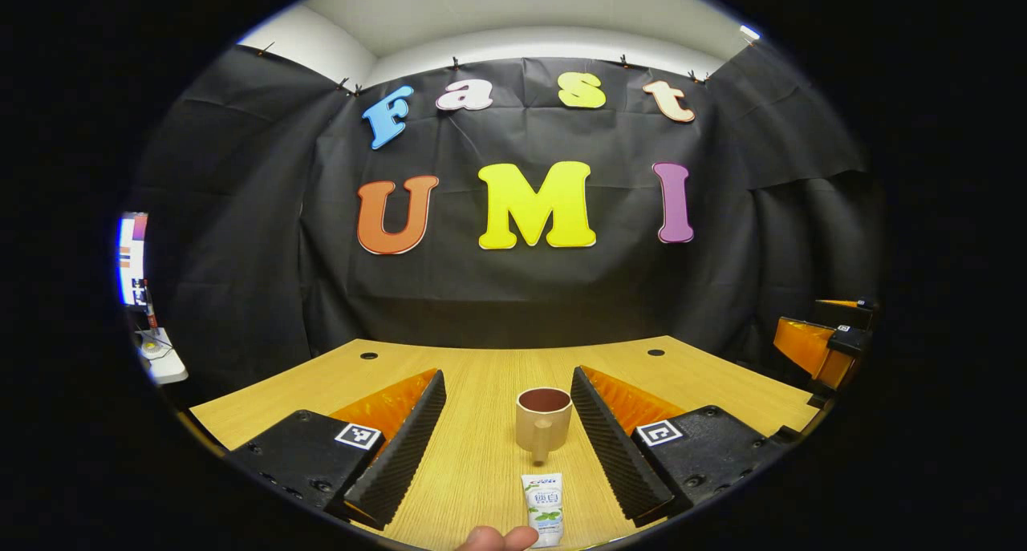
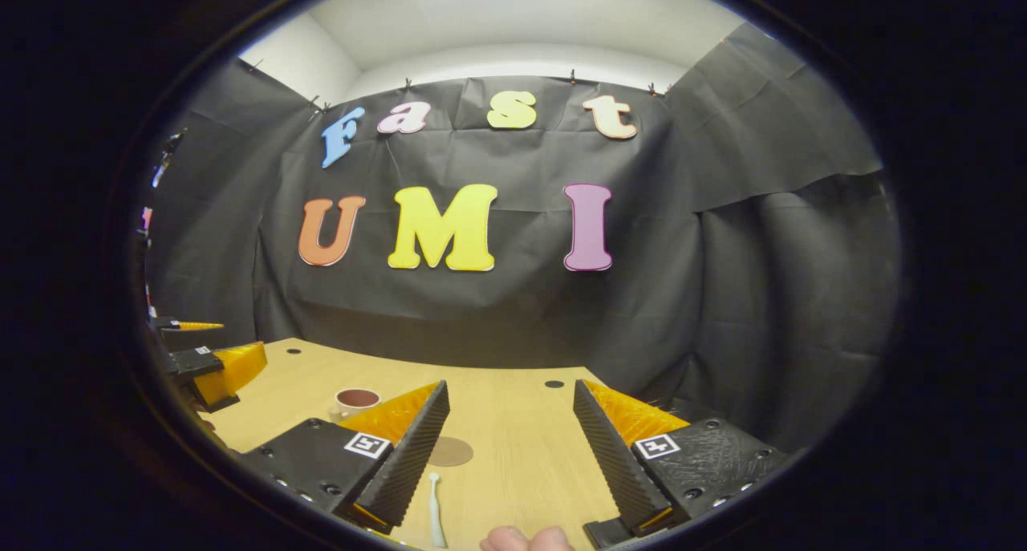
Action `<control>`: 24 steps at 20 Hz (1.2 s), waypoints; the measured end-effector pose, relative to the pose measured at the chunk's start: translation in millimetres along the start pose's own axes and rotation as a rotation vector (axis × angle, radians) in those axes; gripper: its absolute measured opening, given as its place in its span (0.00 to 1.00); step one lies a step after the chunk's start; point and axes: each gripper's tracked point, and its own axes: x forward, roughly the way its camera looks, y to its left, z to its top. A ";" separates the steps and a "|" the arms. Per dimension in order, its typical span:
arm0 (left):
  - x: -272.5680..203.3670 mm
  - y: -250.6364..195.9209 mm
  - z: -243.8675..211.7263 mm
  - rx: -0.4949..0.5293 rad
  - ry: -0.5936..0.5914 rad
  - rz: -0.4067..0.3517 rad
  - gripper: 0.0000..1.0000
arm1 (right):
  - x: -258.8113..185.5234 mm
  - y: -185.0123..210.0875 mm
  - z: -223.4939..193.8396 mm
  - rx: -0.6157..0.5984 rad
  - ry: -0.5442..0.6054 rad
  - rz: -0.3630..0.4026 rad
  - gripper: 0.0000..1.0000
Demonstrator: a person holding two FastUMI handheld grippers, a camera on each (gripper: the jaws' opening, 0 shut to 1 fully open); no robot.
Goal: Put the toothbrush and toothpaste on the desktop into the cup, then pick up the cup and place it on the coaster on the desktop.
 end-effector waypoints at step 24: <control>-5.5 -40.2 -116.7 -0.038 0.402 -0.119 1.00 | 0.3 -34.2 -60.3 0.069 0.132 -0.029 0.95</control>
